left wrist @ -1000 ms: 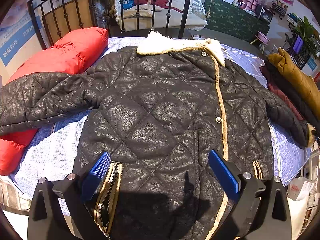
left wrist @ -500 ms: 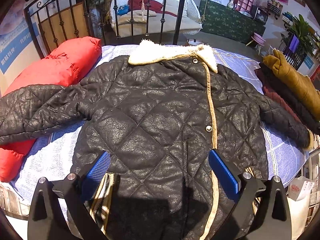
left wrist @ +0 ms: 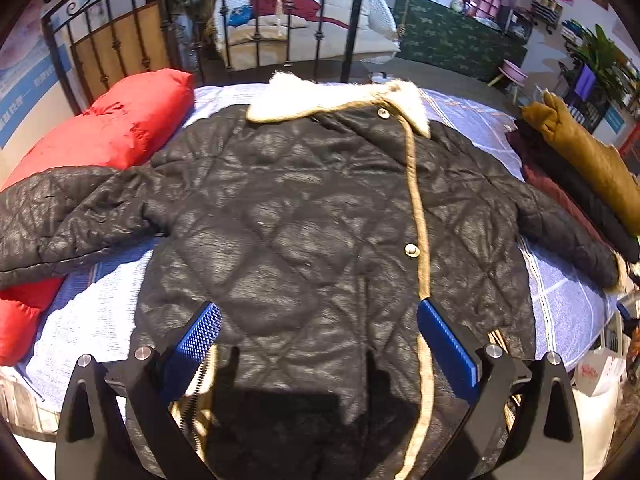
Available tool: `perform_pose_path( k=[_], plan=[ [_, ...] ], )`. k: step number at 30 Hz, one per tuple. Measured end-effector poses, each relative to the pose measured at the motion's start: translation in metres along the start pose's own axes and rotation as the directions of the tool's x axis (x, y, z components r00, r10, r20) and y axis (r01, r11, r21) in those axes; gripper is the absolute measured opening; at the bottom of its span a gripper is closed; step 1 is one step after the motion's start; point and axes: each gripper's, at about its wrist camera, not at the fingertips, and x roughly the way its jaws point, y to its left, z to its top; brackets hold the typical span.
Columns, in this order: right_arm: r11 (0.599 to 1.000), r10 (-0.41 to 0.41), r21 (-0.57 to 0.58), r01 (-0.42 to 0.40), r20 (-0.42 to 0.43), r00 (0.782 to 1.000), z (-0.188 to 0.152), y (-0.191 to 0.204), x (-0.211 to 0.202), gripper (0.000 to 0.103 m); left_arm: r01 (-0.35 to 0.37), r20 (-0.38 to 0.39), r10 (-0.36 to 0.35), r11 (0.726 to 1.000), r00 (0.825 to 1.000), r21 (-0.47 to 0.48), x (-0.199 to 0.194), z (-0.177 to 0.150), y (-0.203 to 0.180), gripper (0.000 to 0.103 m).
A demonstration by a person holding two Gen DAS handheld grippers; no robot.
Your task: Fold large clothes
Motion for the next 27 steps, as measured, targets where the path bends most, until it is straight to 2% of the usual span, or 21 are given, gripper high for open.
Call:
perform_pose_path(
  k=[2,3,6,8,10,12,15,17,19,21,23,25,26,27],
  plan=[
    [0.999,0.020,0.041,-0.019,-0.023,1.000,-0.005,0.002,0.016,0.086,0.007,-0.004,-0.007,1.000,1.000,0.011,0.000,-0.003,-0.005,0.097],
    [0.998,0.014,0.061,-0.012,-0.024,1.000,-0.009,0.006,0.027,0.081,0.011,-0.004,-0.011,1.000,1.000,0.014,0.000,-0.004,-0.006,0.097],
    [0.990,-0.035,0.140,0.035,-0.003,0.999,-0.012,0.000,0.051,0.064,0.018,0.004,-0.019,1.000,1.000,0.009,-0.003,-0.008,-0.004,0.097],
    [0.980,-0.030,0.197,0.028,0.008,1.000,-0.010,-0.009,0.058,0.054,0.013,0.005,-0.013,1.000,1.000,-0.002,-0.004,-0.011,0.001,0.097],
    [0.977,-0.028,0.212,0.025,0.009,1.000,-0.014,-0.012,0.059,0.037,-0.001,0.002,0.001,1.000,1.000,-0.012,-0.002,-0.014,0.009,0.097],
    [0.987,-0.049,0.156,0.044,0.031,0.998,-0.014,0.001,0.053,0.028,-0.022,-0.001,0.022,0.999,1.000,-0.023,0.003,-0.018,0.020,0.097],
    [0.995,-0.098,-0.002,0.098,0.103,0.990,-0.015,0.044,0.031,0.025,-0.062,-0.020,0.061,0.997,0.998,-0.051,0.012,-0.020,0.042,0.097],
    [0.993,-0.076,-0.076,0.088,0.156,0.985,-0.010,0.075,0.013,0.024,-0.072,-0.022,0.071,0.994,0.997,-0.087,0.014,-0.020,0.058,0.097],
    [0.978,-0.036,-0.193,0.078,0.212,0.977,-0.010,0.127,-0.008,0.024,-0.097,0.000,0.098,0.990,0.995,-0.104,0.010,-0.017,0.071,0.097],
    [0.939,0.007,-0.335,0.079,0.248,0.969,-0.017,0.183,-0.020,0.024,-0.124,0.027,0.127,0.986,0.991,-0.109,0.006,-0.016,0.079,0.097],
    [0.864,0.049,-0.495,0.091,0.263,0.963,-0.037,0.245,-0.022,0.024,-0.140,0.042,0.146,0.983,0.988,-0.120,0.003,-0.014,0.088,0.097],
    [0.761,0.108,-0.646,0.056,0.212,0.971,-0.070,0.315,-0.011,0.024,-0.134,0.051,0.143,0.980,0.988,-0.149,-0.001,-0.014,0.099,0.097],
    [0.730,0.127,-0.682,0.035,0.186,0.974,-0.083,0.337,-0.004,0.023,-0.132,0.054,0.142,0.978,0.988,-0.162,-0.003,-0.015,0.103,0.097],
    [0.682,0.152,-0.732,0.002,0.144,0.978,-0.106,0.368,0.007,0.022,-0.133,0.058,0.145,0.976,0.988,-0.175,-0.005,-0.016,0.108,0.097]
  ],
)
